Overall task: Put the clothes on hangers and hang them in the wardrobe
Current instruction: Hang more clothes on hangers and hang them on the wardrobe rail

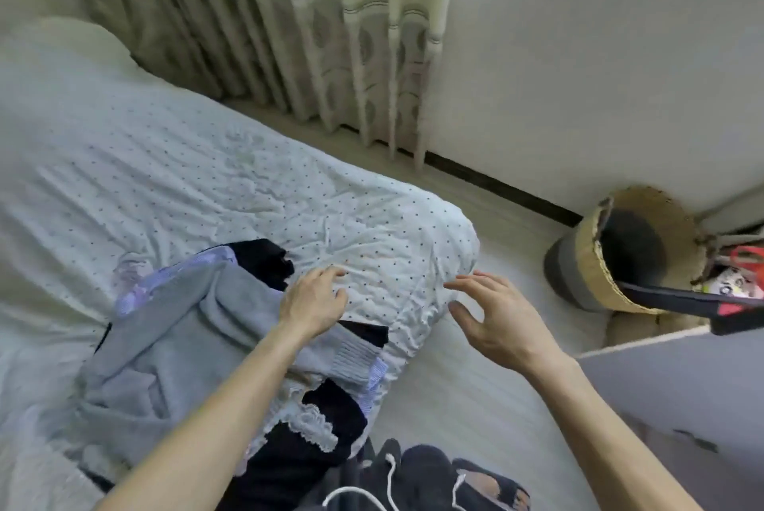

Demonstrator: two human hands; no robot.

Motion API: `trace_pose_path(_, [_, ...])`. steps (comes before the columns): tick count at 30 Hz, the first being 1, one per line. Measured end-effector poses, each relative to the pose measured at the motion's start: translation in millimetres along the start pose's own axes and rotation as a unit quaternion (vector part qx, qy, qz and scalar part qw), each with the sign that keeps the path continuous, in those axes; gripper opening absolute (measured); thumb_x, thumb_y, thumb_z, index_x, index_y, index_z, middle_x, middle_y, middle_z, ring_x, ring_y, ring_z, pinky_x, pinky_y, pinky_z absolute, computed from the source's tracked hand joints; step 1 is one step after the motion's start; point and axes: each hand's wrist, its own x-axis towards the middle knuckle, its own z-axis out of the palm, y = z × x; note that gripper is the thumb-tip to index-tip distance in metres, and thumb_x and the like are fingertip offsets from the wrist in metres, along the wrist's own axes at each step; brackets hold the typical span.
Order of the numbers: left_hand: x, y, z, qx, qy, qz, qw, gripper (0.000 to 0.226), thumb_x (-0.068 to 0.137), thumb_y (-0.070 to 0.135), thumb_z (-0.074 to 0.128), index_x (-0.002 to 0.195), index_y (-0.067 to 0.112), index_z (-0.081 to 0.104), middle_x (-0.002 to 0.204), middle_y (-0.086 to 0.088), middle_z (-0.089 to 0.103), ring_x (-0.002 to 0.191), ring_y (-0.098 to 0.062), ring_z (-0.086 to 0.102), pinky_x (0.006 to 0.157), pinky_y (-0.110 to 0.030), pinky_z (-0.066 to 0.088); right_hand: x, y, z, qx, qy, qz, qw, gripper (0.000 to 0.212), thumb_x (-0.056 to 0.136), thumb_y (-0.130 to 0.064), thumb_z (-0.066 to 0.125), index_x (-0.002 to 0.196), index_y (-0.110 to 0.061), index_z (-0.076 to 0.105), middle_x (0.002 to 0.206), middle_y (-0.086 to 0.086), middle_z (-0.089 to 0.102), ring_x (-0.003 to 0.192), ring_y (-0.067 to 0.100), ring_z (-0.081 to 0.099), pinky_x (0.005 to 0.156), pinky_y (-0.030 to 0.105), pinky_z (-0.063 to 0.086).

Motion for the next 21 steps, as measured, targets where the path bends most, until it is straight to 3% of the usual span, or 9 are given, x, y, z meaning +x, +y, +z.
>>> trace_pose_path(6, [-42, -156, -16, -0.048, 0.027, -0.15, 0.987, 0.039, 0.097, 0.033, 0.05, 0.136, 0.027, 0.053, 0.14, 0.001, 0.052, 0.126, -0.026, 0.051, 0.098, -0.038, 0.042, 79, -103, 89, -0.056, -0.136, -0.098, 0.984, 0.038, 0.1, -0.043, 0.047, 0.135, -0.033, 0.057, 0.142, -0.012, 0.054, 0.142, 0.017, 0.035, 0.114, 0.033, 0.034])
trace_pose_path(12, [-59, -293, -5, -0.082, 0.032, -0.273, 0.958, 0.04, 0.096, 0.032, 0.054, 0.136, 0.023, 0.054, 0.141, -0.002, 0.052, 0.125, -0.027, 0.053, 0.101, -0.038, 0.044, 148, -165, 202, -0.127, -0.281, -0.155, 0.939, 0.045, 0.101, -0.046, 0.04, 0.143, -0.033, 0.047, 0.149, -0.009, 0.046, 0.141, 0.018, 0.035, 0.111, 0.033, 0.038])
trace_pose_path(18, [-38, -408, 29, -0.088, -0.006, -0.337, 0.937, 0.04, 0.097, 0.031, 0.054, 0.136, 0.02, 0.053, 0.142, -0.008, 0.048, 0.127, -0.028, 0.05, 0.101, -0.039, 0.045, 195, -201, 330, -0.206, -0.374, -0.185, 0.885, 0.062, 0.1, -0.051, 0.04, 0.156, -0.039, 0.015, 0.166, 0.004, 0.005, 0.151, 0.029, 0.009, 0.118, 0.045, 0.025])
trace_pose_path(21, [-14, -461, 38, -0.091, -0.012, -0.371, 0.924, 0.055, 0.097, 0.035, 0.054, 0.147, 0.018, 0.04, 0.151, -0.01, 0.037, 0.133, -0.032, 0.044, 0.105, -0.044, 0.043, 203, -204, 384, -0.236, -0.397, -0.181, 0.868, 0.073, 0.098, -0.055, 0.04, 0.155, -0.043, -0.004, 0.165, 0.006, -0.013, 0.151, 0.036, -0.003, 0.119, 0.053, 0.02])
